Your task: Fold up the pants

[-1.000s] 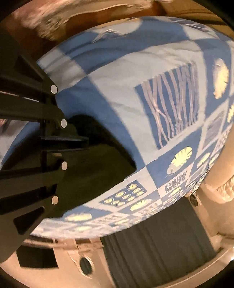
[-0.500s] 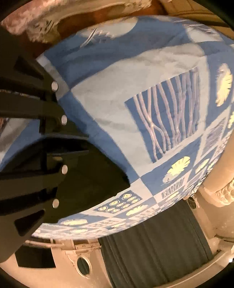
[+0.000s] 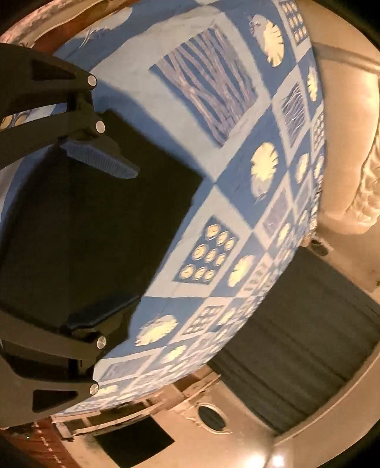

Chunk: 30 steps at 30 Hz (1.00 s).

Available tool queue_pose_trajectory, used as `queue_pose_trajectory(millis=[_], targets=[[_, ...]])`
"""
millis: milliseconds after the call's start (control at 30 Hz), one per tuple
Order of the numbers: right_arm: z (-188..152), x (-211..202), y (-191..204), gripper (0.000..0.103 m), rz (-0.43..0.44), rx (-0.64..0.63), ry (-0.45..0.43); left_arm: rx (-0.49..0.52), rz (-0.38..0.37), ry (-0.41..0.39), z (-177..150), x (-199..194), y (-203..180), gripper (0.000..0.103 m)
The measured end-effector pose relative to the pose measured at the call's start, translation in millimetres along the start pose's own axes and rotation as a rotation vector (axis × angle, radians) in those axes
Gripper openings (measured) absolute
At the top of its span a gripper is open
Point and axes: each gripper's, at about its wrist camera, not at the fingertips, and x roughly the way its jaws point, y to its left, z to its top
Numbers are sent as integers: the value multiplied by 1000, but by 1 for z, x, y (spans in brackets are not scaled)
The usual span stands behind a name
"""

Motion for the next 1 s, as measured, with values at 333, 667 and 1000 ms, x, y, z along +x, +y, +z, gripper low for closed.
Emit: queue_pose_trajectory(millis=[333,667,1000], targets=[[-13,41,3,79,191,15,144,-112,1,112,-23,31,21,79],[-20,53,4,13,103,47,148,85,29,179,-31,44,5,90],[-21,17,75,12,175,-36,115,-79,-63,181,-23,37,23,90]])
